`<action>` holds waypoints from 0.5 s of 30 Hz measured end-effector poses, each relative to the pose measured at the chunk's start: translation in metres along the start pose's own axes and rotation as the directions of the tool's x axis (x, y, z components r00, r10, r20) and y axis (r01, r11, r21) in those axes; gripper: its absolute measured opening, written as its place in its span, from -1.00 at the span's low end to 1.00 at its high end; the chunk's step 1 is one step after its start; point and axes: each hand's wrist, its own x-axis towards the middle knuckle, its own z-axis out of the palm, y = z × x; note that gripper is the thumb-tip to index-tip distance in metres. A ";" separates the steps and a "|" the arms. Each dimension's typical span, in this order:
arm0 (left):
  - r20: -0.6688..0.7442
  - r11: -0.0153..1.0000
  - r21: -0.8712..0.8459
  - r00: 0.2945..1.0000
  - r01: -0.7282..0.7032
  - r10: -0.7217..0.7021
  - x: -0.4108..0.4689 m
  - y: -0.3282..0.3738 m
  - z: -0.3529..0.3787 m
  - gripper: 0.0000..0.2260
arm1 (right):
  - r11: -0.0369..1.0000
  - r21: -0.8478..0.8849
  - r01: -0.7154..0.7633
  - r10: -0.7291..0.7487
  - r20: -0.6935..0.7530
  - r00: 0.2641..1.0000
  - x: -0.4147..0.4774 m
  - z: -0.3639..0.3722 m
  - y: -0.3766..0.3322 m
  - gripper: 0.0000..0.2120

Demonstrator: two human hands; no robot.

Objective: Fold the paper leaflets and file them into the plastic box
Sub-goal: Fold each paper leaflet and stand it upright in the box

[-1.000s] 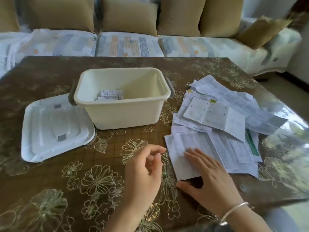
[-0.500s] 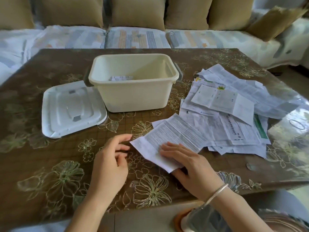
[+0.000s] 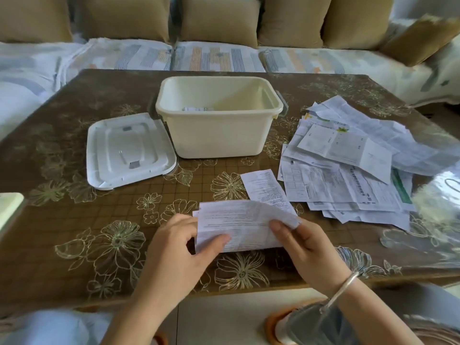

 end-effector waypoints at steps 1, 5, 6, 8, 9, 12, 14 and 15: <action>-0.039 1.000 -0.005 0.999 0.024 -0.025 -0.003 -0.002 0.001 -0.53 | 1.000 -0.009 -0.026 0.026 -0.014 1.000 0.000 0.002 -0.001 -0.73; -0.158 0.988 0.146 0.987 0.042 -0.019 -0.007 -0.012 0.007 -0.49 | 0.988 -0.116 -0.098 0.096 -0.018 0.995 0.006 0.013 -0.007 -0.90; -0.180 0.975 0.219 0.984 0.023 0.017 -0.007 -0.014 0.008 -0.52 | 0.981 -0.159 -0.107 0.102 -0.040 0.994 0.008 0.015 -0.008 -0.88; -0.229 0.953 0.302 0.973 0.038 0.034 -0.008 -0.018 0.011 -0.56 | 0.967 -0.223 -0.126 0.108 -0.090 0.990 0.010 0.022 -0.010 -0.80; -0.251 0.947 0.315 0.968 0.055 0.028 -0.008 -0.020 0.013 -0.56 | 0.959 -0.251 -0.130 0.106 -0.109 0.988 0.010 0.024 -0.011 -0.76; -0.297 0.919 0.386 0.954 0.077 0.045 -0.008 -0.023 0.017 -0.57 | 0.933 -0.341 -0.115 0.078 -0.120 0.990 0.009 0.029 -0.012 -0.69; -0.320 0.908 0.412 0.945 0.073 0.069 -0.006 -0.023 0.019 -0.60 | 0.916 -0.385 -0.116 0.076 -0.117 0.990 0.007 0.028 -0.011 -0.64; -0.322 0.907 0.413 0.944 0.080 0.064 -0.005 -0.021 0.020 -0.62 | 0.907 -0.405 -0.117 0.077 -0.114 0.991 0.006 0.028 -0.010 -0.60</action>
